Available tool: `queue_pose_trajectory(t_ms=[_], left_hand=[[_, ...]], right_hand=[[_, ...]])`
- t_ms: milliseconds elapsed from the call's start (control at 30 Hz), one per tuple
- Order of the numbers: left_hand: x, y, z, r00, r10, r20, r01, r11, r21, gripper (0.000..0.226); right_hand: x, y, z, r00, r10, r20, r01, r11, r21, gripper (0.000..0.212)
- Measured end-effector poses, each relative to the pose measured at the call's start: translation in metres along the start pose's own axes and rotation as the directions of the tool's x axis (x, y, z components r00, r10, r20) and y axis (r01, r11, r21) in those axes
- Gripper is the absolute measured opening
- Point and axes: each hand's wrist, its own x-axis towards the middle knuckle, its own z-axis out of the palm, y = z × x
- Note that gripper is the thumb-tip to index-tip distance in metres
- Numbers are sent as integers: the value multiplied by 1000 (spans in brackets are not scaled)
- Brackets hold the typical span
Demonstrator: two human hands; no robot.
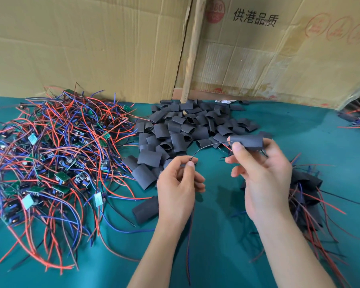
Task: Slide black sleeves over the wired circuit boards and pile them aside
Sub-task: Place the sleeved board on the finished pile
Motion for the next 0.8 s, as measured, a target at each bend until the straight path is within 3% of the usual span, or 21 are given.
queue_pose_trajectory(t_ms=[300,533,800], left_hand=[[-2,0,0,1000,9,28,-10,1000,23,19],[-2,1,0,1000,2,3,-2,1000,2,18],[-3,0,-1,1000,7,14,-7,1000,7,18]], right_hand=[[-4,4,7,999,15,28,-13,998,-64,19],[2,-6,0,991,-77,-111,79,997,14,25],[-2,-5,1,993,-80,-88,77,996,-35,25]])
